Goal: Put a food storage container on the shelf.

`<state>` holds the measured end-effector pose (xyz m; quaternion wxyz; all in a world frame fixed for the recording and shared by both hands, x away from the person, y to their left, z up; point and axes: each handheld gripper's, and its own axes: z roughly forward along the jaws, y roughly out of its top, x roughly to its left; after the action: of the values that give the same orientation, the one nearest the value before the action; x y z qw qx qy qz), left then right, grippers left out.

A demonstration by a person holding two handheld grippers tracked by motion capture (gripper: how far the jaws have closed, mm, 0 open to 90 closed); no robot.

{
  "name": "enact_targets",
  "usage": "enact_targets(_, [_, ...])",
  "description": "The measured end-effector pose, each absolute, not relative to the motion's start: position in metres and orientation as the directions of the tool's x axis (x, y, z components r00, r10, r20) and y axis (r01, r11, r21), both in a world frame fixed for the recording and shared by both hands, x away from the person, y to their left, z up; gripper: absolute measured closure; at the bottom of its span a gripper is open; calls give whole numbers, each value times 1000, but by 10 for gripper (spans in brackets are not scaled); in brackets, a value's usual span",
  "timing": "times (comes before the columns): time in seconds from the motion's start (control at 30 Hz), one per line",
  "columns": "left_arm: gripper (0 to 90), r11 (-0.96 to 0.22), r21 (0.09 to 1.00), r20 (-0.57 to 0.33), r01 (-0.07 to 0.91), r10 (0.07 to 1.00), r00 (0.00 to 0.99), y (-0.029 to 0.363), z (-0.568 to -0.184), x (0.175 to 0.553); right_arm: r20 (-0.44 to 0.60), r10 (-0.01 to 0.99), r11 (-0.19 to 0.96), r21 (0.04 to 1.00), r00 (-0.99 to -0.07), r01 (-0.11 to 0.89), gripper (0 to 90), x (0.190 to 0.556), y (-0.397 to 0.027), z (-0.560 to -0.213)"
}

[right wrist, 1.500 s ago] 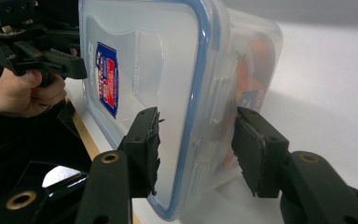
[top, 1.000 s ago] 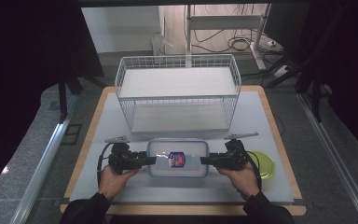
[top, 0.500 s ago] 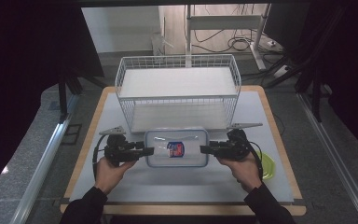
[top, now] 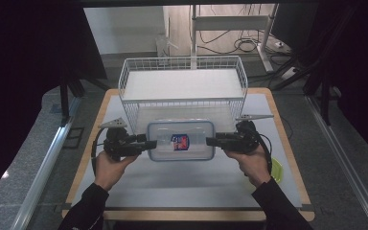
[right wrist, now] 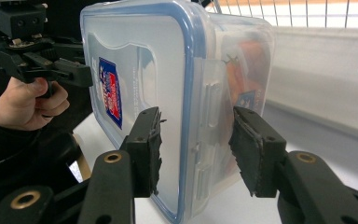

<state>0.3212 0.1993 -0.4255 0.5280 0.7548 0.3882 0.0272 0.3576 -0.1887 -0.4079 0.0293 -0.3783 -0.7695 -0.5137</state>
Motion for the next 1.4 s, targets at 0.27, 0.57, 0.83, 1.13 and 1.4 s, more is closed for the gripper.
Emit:
enact_targets(0.27, [481,-141,834,-342,533,625,701,201,-401,328,421,543,176,789,-727,588,533,367,-187,-388])
enact_targets(0.57, [481,-141,849,-317,510,637,703,205,-373,339,401,540,170,809,-740,563,529,381,-182,-360])
enact_targets(0.83, [481,-122,862,-308,491,643,701,210,-346,354,379,543,165,827,-749,537,527,397,-175,-329])
enact_targets(1.13, [481,-122,861,-309,494,645,699,210,-326,376,381,551,140,835,-743,532,525,420,-175,-310])
enact_targets(1.4, [481,-104,855,-330,509,648,686,210,-319,399,398,556,108,836,-730,539,523,441,-174,-304])
